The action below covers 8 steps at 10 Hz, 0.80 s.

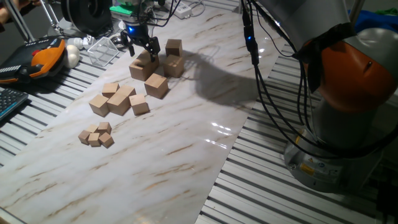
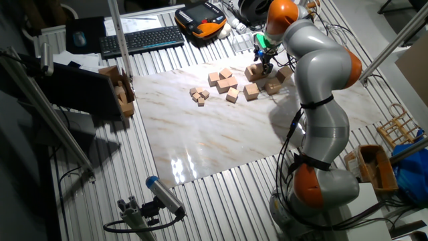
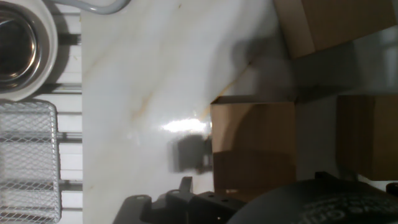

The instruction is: Stack the blocks into a pyramid shape

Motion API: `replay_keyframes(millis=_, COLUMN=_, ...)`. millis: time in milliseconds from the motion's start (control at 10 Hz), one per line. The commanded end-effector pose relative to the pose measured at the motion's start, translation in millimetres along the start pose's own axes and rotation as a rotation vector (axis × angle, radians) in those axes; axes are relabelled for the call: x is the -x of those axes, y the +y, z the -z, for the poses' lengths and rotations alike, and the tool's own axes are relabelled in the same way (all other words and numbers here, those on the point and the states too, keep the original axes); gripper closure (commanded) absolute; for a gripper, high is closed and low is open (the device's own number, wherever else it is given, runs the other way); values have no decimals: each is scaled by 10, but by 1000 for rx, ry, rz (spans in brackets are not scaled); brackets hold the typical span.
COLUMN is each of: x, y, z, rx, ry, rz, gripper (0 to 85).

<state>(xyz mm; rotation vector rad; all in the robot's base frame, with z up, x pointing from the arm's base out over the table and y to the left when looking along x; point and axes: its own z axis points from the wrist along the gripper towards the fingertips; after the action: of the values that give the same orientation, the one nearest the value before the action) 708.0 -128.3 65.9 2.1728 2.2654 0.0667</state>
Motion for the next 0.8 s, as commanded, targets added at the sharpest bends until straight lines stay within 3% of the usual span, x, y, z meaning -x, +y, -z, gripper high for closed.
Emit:
replay_keyframes(millis=0, x=5, y=-5, z=-13, rx=0, ry=4, rz=0, gripper=0)
replay_keyframes(millis=700, x=22, y=-29, z=-104, rx=1, ry=14, rz=-1, gripper=0)
